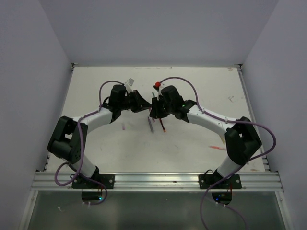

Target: Open the pen caps

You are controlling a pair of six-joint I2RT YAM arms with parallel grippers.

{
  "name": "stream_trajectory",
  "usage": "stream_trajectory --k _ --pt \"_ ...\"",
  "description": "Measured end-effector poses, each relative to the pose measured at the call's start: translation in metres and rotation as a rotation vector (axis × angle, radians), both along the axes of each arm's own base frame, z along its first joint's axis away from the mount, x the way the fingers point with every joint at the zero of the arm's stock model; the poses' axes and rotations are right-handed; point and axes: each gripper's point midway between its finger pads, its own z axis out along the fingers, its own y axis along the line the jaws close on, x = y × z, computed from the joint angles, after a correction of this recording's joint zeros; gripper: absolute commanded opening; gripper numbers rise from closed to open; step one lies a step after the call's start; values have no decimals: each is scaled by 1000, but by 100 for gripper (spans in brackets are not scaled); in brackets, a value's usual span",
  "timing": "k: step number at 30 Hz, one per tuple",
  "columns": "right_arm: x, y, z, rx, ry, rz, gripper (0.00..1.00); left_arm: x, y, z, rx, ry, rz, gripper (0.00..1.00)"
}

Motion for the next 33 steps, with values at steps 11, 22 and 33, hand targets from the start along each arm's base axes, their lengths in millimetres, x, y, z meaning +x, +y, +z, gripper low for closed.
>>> stream_trajectory --k 11,22,33 --pt "3 13 -18 -4 19 20 0 0 4 -3 6 12 10 0" --pt "-34 6 -41 -513 -343 -37 0 40 44 -1 -14 93 153 0" --pt "-1 -70 -45 -413 -174 -166 0 24 106 -11 244 40 296 0"
